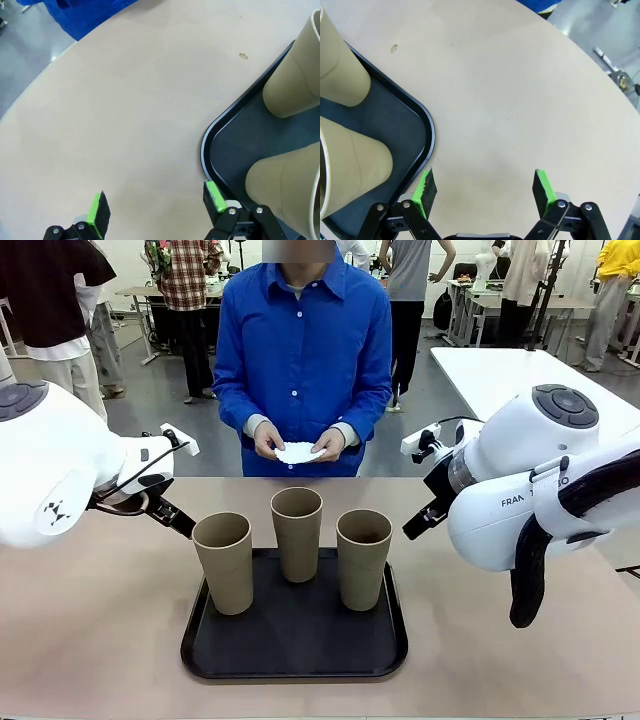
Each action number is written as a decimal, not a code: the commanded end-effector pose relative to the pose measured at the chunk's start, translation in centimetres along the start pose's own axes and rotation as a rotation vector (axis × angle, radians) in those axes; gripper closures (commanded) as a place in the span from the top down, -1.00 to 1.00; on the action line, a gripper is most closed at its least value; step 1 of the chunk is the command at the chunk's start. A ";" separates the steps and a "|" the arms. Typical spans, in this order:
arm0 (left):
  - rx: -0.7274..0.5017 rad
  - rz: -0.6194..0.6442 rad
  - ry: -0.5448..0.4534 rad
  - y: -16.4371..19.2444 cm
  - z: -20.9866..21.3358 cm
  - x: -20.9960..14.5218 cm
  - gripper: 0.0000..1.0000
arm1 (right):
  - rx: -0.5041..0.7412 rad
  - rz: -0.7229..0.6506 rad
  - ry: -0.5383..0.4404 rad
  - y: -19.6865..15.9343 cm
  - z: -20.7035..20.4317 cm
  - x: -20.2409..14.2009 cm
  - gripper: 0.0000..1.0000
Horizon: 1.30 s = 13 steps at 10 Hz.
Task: Place coasters on the table and set cups on them.
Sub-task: Pick up one Reusable plastic cup and place it on a coaster set by the human.
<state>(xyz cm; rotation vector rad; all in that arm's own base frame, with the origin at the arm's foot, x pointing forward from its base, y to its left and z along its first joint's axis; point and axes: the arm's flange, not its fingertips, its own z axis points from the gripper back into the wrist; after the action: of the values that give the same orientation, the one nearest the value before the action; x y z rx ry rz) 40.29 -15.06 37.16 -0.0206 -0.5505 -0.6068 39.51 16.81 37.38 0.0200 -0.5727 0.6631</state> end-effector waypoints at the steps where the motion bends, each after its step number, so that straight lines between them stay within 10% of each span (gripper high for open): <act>1: 0.000 0.001 0.000 0.0 0.0 0.0 1.00 | 0.000 -0.001 0.000 0.0 0.0 0.0 1.00; 7: 0.080 -0.057 0.049 1.4 4.0 -1.1 1.00 | -0.035 0.056 0.052 0.4 4.7 -1.0 1.00; 13: -0.115 0.010 0.217 -2.6 15.6 -8.8 1.00 | 0.006 -0.087 0.400 5.4 14.5 -13.0 1.00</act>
<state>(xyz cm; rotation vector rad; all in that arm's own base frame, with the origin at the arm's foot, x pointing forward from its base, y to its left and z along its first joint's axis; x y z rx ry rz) 30.98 -11.58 49.00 -0.0724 -0.3172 -0.6643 27.52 13.48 48.19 -0.1123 -0.1917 0.5848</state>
